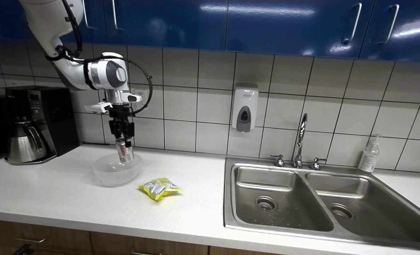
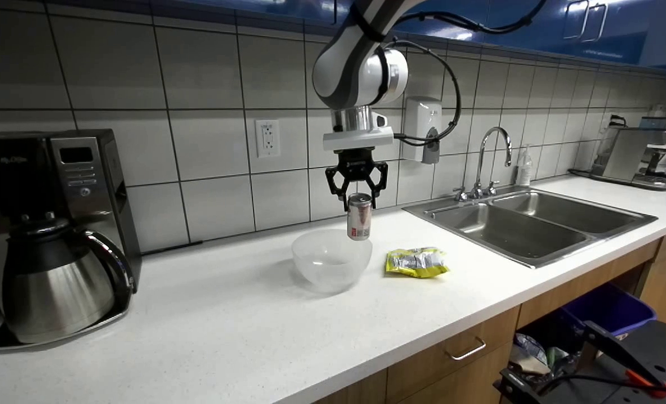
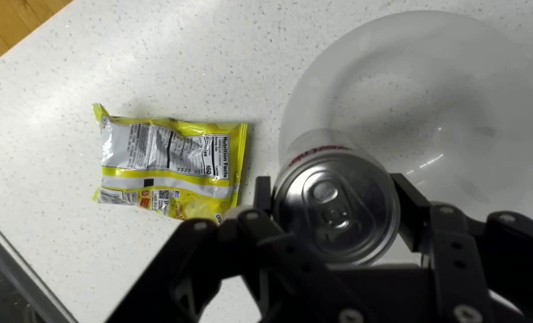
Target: Put the can inside the bowl
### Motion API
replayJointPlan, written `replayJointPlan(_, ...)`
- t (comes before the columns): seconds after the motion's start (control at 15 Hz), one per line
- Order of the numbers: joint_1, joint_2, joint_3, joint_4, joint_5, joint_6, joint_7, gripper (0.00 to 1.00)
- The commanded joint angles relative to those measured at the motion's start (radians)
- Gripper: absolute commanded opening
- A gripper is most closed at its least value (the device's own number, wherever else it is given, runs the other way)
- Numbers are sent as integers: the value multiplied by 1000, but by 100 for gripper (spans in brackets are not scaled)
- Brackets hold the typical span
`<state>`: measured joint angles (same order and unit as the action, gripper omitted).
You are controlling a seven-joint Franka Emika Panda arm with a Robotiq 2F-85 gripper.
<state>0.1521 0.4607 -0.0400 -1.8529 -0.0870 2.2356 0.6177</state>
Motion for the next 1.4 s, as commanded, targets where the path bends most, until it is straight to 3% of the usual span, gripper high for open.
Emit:
replayJointPlan(0.0, 12, 43, -2, 61, 3, -29, -4, 40)
replayJointPlan(0.6, 28, 175, -5, 167, 15, -24, -9, 40)
replayJointPlan(1.33, 29, 271, -7, 217, 35, -11, -16, 40)
